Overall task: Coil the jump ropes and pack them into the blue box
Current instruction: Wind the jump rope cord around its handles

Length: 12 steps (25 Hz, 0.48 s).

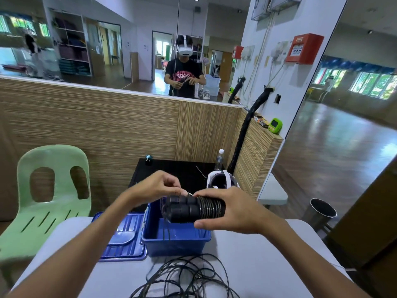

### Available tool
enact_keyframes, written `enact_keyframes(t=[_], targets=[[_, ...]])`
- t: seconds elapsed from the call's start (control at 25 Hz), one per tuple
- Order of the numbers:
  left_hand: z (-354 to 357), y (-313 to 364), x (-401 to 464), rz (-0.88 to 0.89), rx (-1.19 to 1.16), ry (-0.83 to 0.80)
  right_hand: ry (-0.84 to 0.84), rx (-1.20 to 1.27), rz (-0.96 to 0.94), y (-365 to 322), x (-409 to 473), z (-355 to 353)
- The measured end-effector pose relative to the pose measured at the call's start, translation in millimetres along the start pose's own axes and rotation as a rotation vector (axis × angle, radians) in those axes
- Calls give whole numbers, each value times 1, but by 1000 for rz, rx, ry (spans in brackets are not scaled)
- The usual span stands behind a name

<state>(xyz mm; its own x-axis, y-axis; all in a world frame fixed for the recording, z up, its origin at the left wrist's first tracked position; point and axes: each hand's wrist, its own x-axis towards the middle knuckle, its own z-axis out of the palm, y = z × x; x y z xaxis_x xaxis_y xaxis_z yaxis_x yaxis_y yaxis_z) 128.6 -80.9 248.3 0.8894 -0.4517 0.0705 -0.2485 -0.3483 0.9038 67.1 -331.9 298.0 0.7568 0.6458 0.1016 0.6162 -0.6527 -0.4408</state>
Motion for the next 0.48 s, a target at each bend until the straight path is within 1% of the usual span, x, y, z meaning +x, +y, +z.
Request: enact_keyframes(t=[0.08,0.12,0.16,0.24,0.32,0.48], targets=[[-17,25,6,-5,115,-99,3,-199,-22,-3,0,2],[-24,36,9,2,231,-132,13,-333,-40,-5,2,5],[-28,49,12,16,365,-151,20,-451,-51,-7,5,8],[-29,70,14,52,589,-136,33,-562,-19,-11,13,14],[-21,87,9,81,711,-56,59,-591,37,-12,19,18],[15,107,-10,95,1102,226,159,-606,127,-8,31,17]])
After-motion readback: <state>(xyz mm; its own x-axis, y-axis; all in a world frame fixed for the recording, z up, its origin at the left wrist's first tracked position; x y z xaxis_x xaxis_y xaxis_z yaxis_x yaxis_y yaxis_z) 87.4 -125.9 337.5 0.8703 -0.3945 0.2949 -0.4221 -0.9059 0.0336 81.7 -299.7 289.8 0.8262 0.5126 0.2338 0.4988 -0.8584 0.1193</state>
